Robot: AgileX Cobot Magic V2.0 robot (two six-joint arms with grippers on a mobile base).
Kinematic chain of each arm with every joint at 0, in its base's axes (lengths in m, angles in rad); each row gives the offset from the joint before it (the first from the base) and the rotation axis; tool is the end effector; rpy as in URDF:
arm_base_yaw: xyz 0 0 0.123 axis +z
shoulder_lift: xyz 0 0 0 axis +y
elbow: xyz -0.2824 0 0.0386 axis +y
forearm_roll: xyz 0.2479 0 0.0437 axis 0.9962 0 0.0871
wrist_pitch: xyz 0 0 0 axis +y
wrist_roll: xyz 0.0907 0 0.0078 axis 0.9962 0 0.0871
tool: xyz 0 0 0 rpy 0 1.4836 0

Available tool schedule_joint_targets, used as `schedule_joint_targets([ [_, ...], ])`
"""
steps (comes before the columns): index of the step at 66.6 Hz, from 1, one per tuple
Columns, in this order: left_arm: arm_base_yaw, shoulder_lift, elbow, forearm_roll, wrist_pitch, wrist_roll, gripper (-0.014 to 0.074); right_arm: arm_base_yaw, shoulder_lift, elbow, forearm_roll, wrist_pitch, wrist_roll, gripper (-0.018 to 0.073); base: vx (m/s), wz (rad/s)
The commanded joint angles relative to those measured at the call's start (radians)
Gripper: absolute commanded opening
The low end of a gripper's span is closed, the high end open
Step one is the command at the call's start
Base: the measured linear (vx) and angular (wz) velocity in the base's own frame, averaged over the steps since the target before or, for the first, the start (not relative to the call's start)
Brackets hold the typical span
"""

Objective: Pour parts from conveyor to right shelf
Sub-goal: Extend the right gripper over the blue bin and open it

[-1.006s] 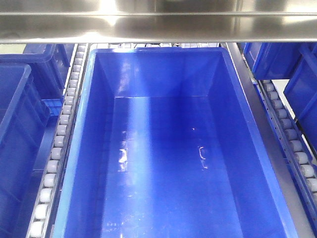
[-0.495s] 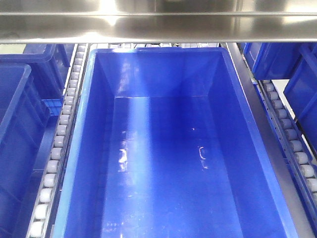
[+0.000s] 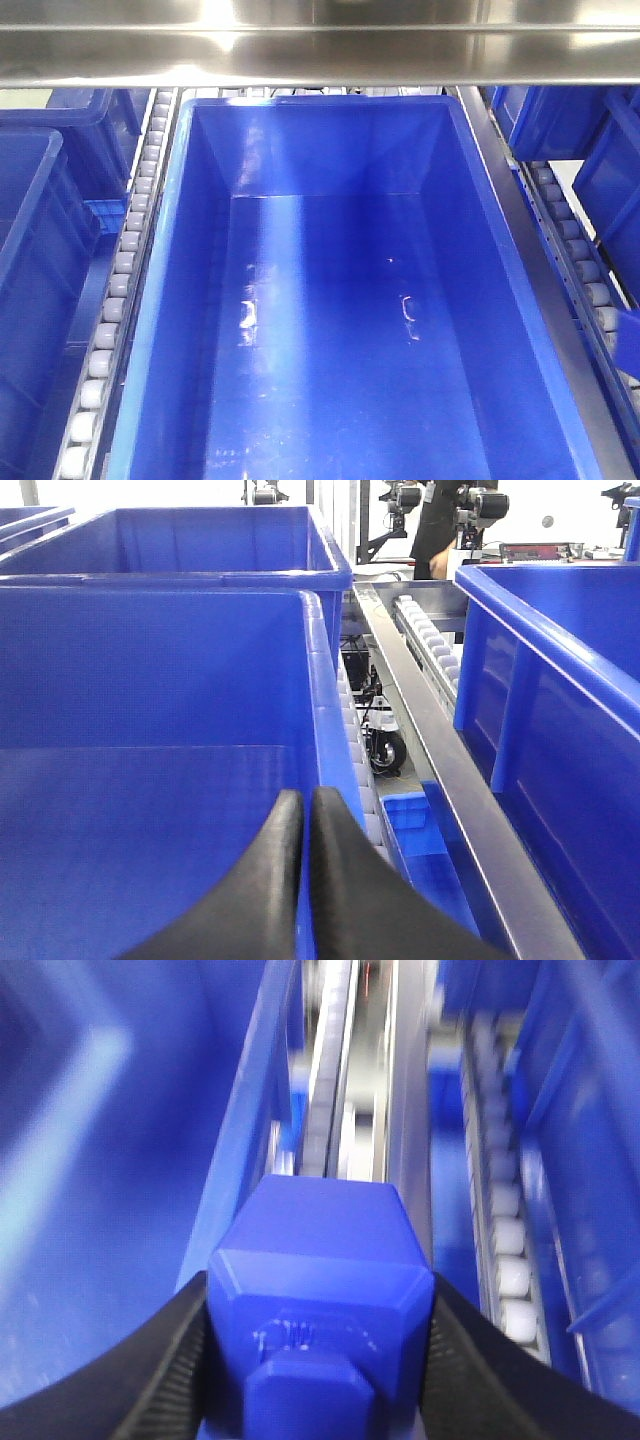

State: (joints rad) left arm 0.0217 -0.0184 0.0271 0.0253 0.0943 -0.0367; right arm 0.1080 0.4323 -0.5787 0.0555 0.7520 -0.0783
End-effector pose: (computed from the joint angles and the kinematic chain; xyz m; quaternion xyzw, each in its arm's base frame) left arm 0.0562 0.0014 0.1964 -0.0127 0.7125 0.0044 0.7015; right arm 0.0768 0.0118 0.3106 -0.0724 0.8614 0.0340 0.5016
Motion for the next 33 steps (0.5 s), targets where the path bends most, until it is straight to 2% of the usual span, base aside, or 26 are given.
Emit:
schedule_joint_targets([
  [1,-0.005,-0.008,-0.02,-0.006,-0.072,-0.007,-0.0006,0.002,0.117,-0.086,0.039,-0.069,-0.07,0.0008,0.0,0.0],
  [17,-0.005,-0.009,-0.02,-0.006,-0.072,-0.007,-0.0006,0.122,0.359,-0.223,0.171,-0.097,-0.206,0.0015,0.0,0.0],
  [23,-0.005,-0.009,-0.02,-0.006,-0.072,-0.007,-0.0006,0.183,0.446,-0.268,0.199,-0.123,-0.212,0.0016,0.0,0.0],
  [33,-0.005,-0.009,-0.02,-0.006,-0.072,-0.007,-0.0006,0.308,0.598,-0.364,0.188,-0.144,-0.207,0.0016,0.0,0.0],
])
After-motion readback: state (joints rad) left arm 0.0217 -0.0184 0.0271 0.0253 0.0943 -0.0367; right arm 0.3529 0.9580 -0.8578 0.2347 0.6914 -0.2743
